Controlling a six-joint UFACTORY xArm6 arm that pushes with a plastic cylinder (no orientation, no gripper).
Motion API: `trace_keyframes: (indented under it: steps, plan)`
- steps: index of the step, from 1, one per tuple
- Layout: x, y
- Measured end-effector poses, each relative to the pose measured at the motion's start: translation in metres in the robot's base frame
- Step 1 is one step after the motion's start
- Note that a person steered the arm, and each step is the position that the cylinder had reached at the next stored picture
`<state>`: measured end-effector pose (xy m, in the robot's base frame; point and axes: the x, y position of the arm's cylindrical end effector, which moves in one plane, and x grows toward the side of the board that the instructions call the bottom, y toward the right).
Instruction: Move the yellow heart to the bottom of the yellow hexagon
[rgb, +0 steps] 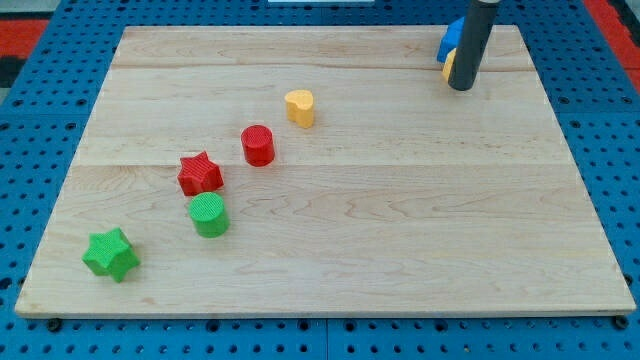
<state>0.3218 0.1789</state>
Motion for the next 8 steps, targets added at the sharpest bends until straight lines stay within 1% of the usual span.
trace_keyframes:
  steps: [1, 2, 3, 4, 5, 6, 7, 8]
  plan:
    - [0.01, -0.035]
    - [-0.009, -0.113]
    - [-0.022, -0.211]
    - [-0.004, -0.293]
    - [0.038, -0.312]
    - [0.049, -0.244]
    - [0.049, -0.144]
    - [0.05, -0.087]
